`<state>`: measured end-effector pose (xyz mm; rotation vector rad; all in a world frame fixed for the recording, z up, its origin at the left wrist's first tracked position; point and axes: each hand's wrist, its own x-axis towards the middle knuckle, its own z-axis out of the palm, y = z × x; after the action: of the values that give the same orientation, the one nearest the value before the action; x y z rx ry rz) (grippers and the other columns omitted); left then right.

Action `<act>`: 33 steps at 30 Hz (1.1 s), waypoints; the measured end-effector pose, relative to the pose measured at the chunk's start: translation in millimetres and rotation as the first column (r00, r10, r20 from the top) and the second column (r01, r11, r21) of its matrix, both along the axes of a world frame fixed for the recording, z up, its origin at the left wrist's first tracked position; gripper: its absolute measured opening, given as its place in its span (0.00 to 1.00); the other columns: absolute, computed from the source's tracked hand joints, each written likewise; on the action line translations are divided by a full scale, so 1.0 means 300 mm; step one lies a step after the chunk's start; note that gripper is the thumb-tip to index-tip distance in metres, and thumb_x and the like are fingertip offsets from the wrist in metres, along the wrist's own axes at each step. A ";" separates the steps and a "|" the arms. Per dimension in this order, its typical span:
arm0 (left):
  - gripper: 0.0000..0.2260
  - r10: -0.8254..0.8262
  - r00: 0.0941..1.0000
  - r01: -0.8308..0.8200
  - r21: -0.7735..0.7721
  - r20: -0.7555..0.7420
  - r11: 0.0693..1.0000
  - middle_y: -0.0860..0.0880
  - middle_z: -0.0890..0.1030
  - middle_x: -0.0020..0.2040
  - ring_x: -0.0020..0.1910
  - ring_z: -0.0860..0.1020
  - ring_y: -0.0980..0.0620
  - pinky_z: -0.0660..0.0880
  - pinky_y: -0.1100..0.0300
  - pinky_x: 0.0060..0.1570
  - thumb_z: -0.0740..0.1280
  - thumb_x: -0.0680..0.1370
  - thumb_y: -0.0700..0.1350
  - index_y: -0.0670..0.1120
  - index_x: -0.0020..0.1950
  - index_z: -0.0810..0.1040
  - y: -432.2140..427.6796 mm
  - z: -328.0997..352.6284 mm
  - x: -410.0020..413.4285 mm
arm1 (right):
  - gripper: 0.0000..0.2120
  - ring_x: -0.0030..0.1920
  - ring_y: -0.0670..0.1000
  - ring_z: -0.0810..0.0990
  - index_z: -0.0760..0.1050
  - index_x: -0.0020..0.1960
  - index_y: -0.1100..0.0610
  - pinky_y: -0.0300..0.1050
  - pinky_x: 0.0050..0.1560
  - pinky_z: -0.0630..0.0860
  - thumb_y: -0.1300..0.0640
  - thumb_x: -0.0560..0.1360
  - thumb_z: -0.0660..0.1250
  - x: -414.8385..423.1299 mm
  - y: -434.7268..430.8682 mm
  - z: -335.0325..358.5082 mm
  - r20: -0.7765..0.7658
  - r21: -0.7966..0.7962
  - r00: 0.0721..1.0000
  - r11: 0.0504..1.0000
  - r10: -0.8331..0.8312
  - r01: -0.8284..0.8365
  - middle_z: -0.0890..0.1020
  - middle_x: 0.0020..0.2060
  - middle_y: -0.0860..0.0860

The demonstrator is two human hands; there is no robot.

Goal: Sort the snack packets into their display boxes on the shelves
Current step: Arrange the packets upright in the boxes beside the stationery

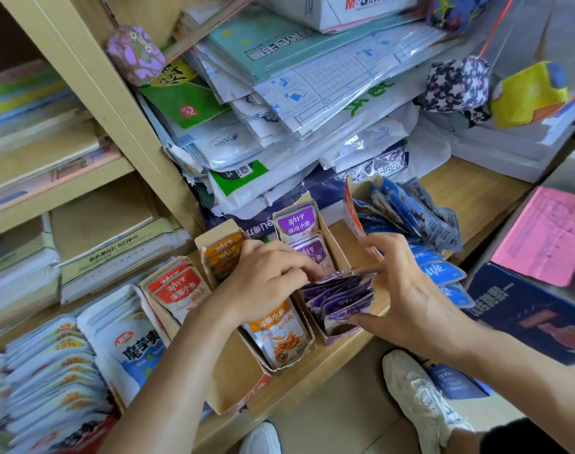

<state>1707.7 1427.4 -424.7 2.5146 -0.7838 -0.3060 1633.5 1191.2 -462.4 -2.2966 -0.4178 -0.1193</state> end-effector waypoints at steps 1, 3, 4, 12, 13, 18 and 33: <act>0.19 -0.001 1.000 0.001 0.001 -0.013 1.000 0.70 0.77 0.50 0.61 0.67 0.71 0.55 0.60 0.63 0.54 0.76 0.52 0.62 0.55 0.84 0.000 -0.001 0.001 | 0.46 0.62 0.42 0.76 0.55 0.74 0.44 0.45 0.56 0.79 0.50 0.66 0.81 0.001 -0.002 0.002 -0.011 0.001 1.000 1.000 0.024 -0.024 0.64 0.66 0.40; 0.22 0.006 1.000 -0.006 -0.007 -0.006 1.000 0.71 0.76 0.48 0.61 0.69 0.69 0.56 0.57 0.62 0.51 0.76 0.53 0.60 0.54 0.85 -0.005 -0.002 0.000 | 0.42 0.63 0.40 0.74 0.59 0.76 0.42 0.45 0.60 0.76 0.45 0.68 0.77 0.008 -0.002 0.000 0.019 -0.097 0.996 0.992 0.083 -0.080 0.68 0.66 0.36; 0.23 0.023 0.999 -0.023 -0.025 0.037 0.999 0.71 0.77 0.47 0.60 0.70 0.68 0.58 0.56 0.61 0.50 0.77 0.54 0.59 0.54 0.85 -0.010 -0.005 0.000 | 0.37 0.61 0.41 0.73 0.63 0.75 0.42 0.48 0.59 0.76 0.42 0.70 0.75 0.014 -0.003 -0.004 0.052 -0.171 0.994 0.981 0.100 -0.090 0.72 0.63 0.37; 0.14 0.149 0.837 -0.269 0.159 0.526 0.950 0.60 0.82 0.57 0.61 0.67 0.53 0.58 0.50 0.56 0.63 0.79 0.52 0.56 0.64 0.80 -0.049 -0.058 0.050 | 0.31 0.53 0.40 0.76 0.70 0.62 0.42 0.50 0.60 0.69 0.29 0.64 0.71 0.029 0.008 0.005 -0.009 -0.226 0.986 0.960 0.167 -0.165 0.78 0.52 0.37; 0.14 0.155 0.828 -0.291 0.178 0.539 0.940 0.60 0.82 0.55 0.59 0.66 0.52 0.58 0.50 0.54 0.63 0.79 0.52 0.56 0.63 0.80 -0.059 -0.058 0.051 | 0.31 0.52 0.40 0.77 0.70 0.61 0.43 0.51 0.60 0.69 0.29 0.65 0.71 0.030 0.010 0.004 -0.020 -0.216 0.984 0.960 0.177 -0.177 0.79 0.51 0.37; 0.11 0.183 0.835 -0.328 0.203 0.519 0.922 0.58 0.82 0.48 0.56 0.63 0.51 0.57 0.50 0.52 0.63 0.80 0.52 0.55 0.59 0.82 -0.076 -0.071 0.059 | 0.26 0.46 0.41 0.79 0.73 0.58 0.44 0.52 0.53 0.75 0.35 0.66 0.76 0.045 0.002 -0.002 -0.054 -0.132 0.974 0.966 0.219 -0.224 0.79 0.46 0.38; 0.05 0.225 0.896 -0.270 0.067 0.383 0.960 0.61 0.76 0.44 0.55 0.65 0.53 0.53 0.55 0.50 0.75 0.74 0.56 0.59 0.47 0.84 -0.061 -0.053 0.063 | 0.28 0.53 0.37 0.73 0.70 0.63 0.41 0.46 0.58 0.69 0.31 0.67 0.70 0.025 -0.024 -0.005 -0.063 -0.204 0.980 0.959 0.188 -0.197 0.75 0.53 0.36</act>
<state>1726.6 1409.2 -440.5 2.7898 -0.5792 0.2293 1640.9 1183.9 -464.0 -2.4441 -0.6559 0.0753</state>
